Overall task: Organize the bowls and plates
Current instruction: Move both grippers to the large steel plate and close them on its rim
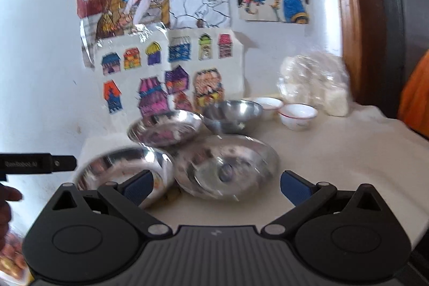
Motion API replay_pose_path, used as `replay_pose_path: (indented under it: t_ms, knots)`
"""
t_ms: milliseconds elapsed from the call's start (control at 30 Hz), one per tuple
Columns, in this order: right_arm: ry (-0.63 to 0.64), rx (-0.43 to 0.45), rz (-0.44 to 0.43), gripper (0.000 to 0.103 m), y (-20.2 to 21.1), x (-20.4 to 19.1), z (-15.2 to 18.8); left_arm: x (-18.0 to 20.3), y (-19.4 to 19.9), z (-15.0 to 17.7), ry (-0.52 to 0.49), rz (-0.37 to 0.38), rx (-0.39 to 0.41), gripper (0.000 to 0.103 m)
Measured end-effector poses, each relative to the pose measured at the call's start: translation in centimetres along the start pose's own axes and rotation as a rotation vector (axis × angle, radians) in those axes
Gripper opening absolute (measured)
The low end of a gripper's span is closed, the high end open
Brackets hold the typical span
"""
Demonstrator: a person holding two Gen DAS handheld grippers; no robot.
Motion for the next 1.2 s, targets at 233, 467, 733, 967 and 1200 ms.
replay_pose_path:
  t_ms: [233, 467, 733, 967, 1200]
  knots:
    - [-0.048, -0.067, -0.120, 0.103, -5.7, -0.7, -5.0, -1.3, -5.5, -4.0, -0.035, 0.021, -0.051, 0.102]
    - [-0.044, -0.163, -0.191, 0.103, -12.7, -2.4, -7.0, -2.7, -11.8, -6.5, 0.013, 0.042, -0.115, 0.102]
    - [-0.152, -0.268, -0.223, 0.098, -18.4, -3.4, -6.9, -3.7, -16.1, -7.8, 0.066, 0.064, -0.126, 0.099]
    - [-0.211, -0.317, -0.234, 0.098, -20.7, -3.8, -6.1, -3.0, -17.8, -7.4, 0.071, 0.121, -0.138, 0.090]
    - [-0.226, -0.360, -0.239, 0.092, -22.2, -4.3, -6.9, -3.1, -19.4, -6.8, 0.129, 0.149, -0.184, 0.060]
Point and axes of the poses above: each gripper's, at about its wrist camera, not at the fingertips, and y roughly against the way its jaws point, x to its right, z to its underside, the point moved 4 cm from there along -y, roughly the way its jaws point, and after that the axes turned 3 degrees about z, right-handed, at the moved point
